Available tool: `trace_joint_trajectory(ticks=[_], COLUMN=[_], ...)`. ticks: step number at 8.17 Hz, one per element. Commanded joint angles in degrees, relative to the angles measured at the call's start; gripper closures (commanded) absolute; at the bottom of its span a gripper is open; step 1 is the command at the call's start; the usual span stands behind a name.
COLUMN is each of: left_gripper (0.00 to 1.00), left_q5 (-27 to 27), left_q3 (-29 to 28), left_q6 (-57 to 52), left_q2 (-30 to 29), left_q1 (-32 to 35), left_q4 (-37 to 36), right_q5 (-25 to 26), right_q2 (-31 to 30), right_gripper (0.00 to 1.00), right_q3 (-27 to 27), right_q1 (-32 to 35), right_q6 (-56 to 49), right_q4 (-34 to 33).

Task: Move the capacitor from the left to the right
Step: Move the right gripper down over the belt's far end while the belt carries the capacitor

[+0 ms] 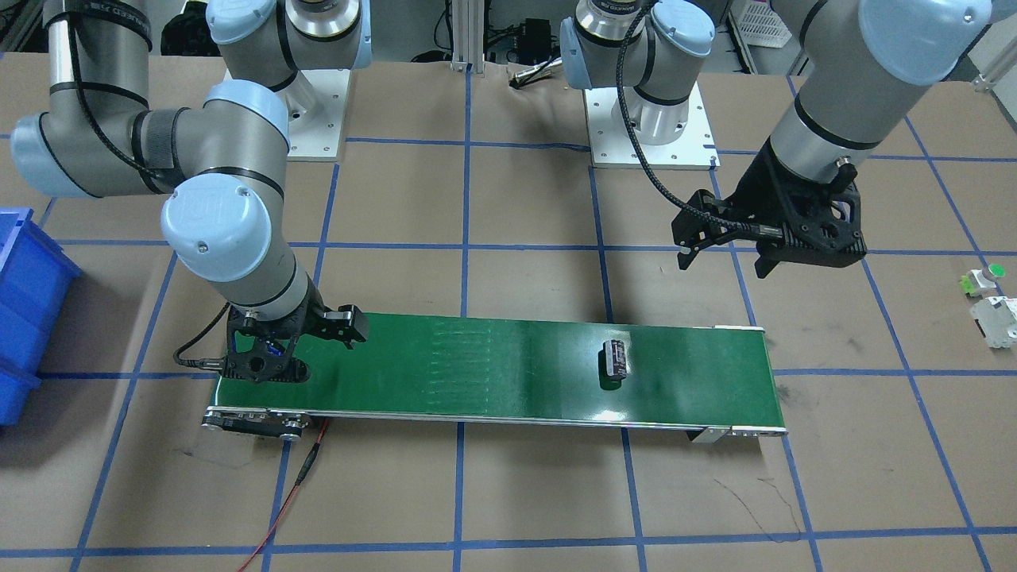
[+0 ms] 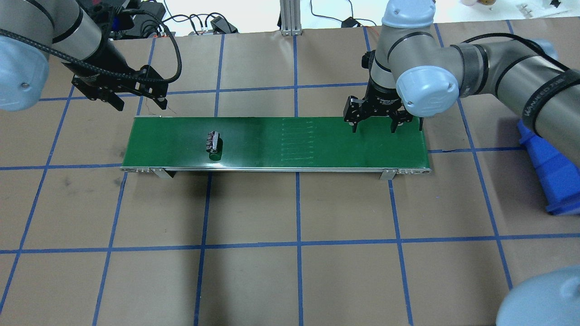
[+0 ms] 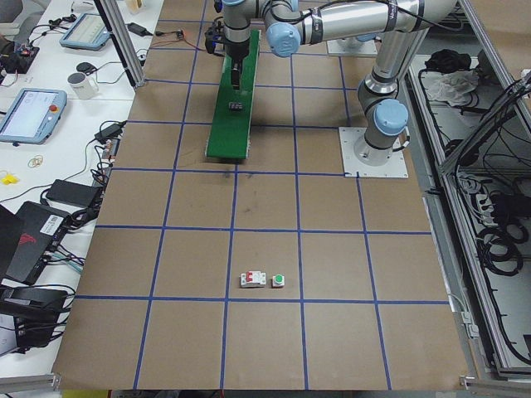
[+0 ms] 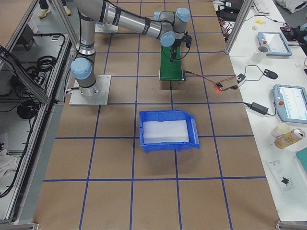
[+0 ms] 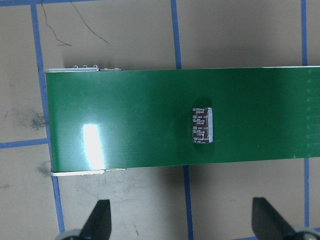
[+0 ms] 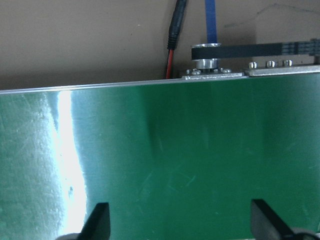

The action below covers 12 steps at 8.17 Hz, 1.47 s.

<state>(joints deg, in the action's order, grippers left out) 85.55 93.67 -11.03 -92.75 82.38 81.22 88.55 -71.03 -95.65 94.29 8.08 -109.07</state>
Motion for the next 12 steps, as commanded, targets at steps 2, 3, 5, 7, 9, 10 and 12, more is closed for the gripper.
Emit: trace_joint_trajectory(ticks=[2,3,5,7,9,10,12], left_gripper=[0.0,0.0,0.0,0.0,0.0,0.0,0.0], left_q5=[1.7,1.7,1.5,1.5,1.6,1.5,1.5], left_q3=[-0.3,-0.1,0.0,0.0,0.0,0.0,0.0], left_q6=[0.2,0.2,0.2,0.2,0.1,0.2,0.0], left_q2=[-1.1,-1.3,-1.4,-2.1,-2.2,-2.3,-2.4], left_q1=[0.0,0.0,0.0,0.0,0.0,0.0,0.0], left_q4=[-0.2,-0.4,-0.5,-0.6,-0.7,-0.8,-0.8], right_q5=[-12.6,-12.7,-12.5,-12.7,-12.7,-12.8,-13.1], right_q2=[0.2,0.2,0.1,0.1,0.2,0.3,0.3], right_gripper=[0.0,0.0,0.0,0.0,0.0,0.0,0.0], right_q3=[-3.0,-4.7,-5.0,-5.1,-5.1,-5.1,-5.1], right_q1=[-7.8,-9.3,-9.3,-9.2,-9.2,-9.2,-9.2], right_q6=[-17.2,-19.1,-18.8,-18.8,-18.9,-18.9,-18.8], right_q4=[-1.8,-1.8,-1.7,-1.7,-1.7,-1.7,-1.7])
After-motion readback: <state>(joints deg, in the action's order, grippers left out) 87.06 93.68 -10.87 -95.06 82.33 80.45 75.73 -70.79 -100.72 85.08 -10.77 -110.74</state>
